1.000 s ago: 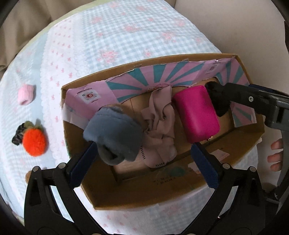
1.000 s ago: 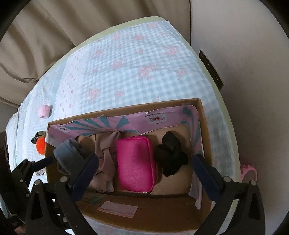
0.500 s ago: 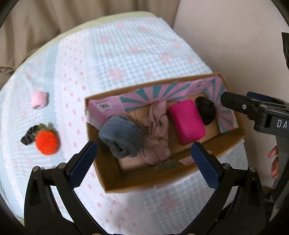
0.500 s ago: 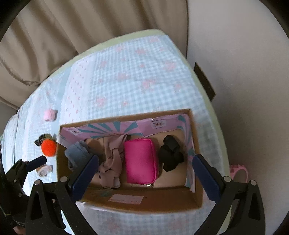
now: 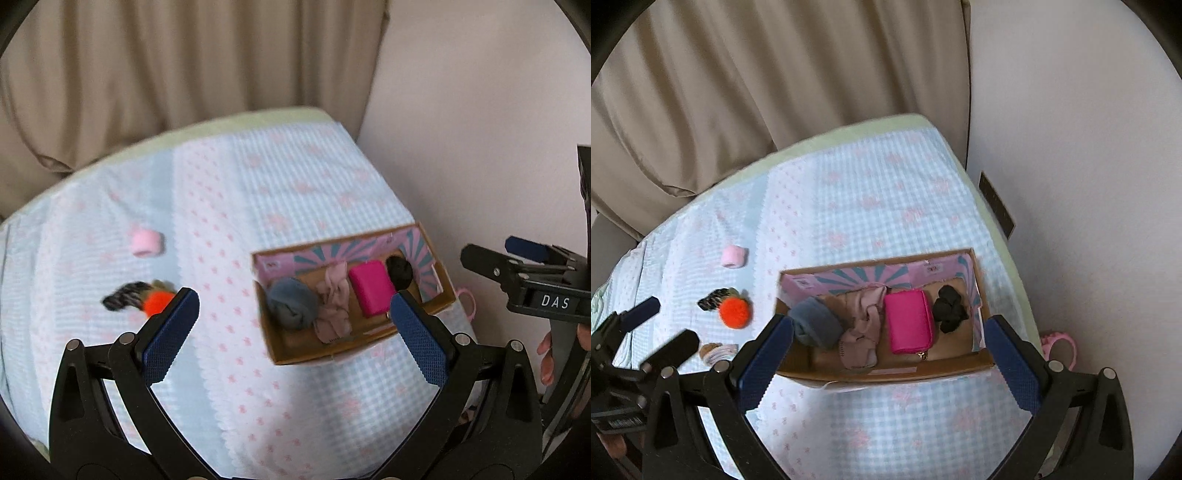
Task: Organize soft objects
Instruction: 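Move both tools back toward the remaining items on the bed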
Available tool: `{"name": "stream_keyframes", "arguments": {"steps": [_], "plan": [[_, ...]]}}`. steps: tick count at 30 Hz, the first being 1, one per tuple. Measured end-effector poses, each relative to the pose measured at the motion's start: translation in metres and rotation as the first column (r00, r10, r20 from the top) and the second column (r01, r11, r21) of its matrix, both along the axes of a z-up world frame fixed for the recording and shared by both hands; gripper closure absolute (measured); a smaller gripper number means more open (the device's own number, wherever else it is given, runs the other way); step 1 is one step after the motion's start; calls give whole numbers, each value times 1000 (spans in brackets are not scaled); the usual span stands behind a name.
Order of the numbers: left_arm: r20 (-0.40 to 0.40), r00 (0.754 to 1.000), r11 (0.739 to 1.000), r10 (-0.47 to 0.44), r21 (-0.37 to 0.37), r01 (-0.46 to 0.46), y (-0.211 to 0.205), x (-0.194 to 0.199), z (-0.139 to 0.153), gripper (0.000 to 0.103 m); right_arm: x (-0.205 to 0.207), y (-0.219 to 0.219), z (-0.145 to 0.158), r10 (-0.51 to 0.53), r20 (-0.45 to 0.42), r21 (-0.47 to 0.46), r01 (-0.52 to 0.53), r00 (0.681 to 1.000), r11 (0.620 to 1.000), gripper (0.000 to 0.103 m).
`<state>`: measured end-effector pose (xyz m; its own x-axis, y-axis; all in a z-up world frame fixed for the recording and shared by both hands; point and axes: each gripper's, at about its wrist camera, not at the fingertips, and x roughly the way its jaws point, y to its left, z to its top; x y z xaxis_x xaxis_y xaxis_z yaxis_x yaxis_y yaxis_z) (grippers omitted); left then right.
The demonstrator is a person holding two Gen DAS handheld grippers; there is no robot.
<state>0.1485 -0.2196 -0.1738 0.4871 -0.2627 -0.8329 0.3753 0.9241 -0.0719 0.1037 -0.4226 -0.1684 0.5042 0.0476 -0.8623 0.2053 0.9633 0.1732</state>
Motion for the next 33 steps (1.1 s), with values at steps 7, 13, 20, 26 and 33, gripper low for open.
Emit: {"name": "stream_keyframes", "arguments": {"steps": [7,13,20,26,33], "plan": [[95,992,996,87,-45,-83,62,-29,59,0,-25,41,59,35,88,-64,-29,995,998,0],[167,973,987,157,-65,-148,115,-57,92,0,-46,84,96,62,156,-102,-47,986,994,0],[218,947,970,235,-108,-216,180,-81,113,0,-67,134,120,79,240,-164,-40,968,986,0],[214,945,966,249,-120,-228,221,-83,112,0,-58,165,124,120,260,-147,-84,958,986,0],[164,945,955,285,-136,-264,271,-72,96,0,-41,217,109,176,230,-159,-141,957,977,0]]}}
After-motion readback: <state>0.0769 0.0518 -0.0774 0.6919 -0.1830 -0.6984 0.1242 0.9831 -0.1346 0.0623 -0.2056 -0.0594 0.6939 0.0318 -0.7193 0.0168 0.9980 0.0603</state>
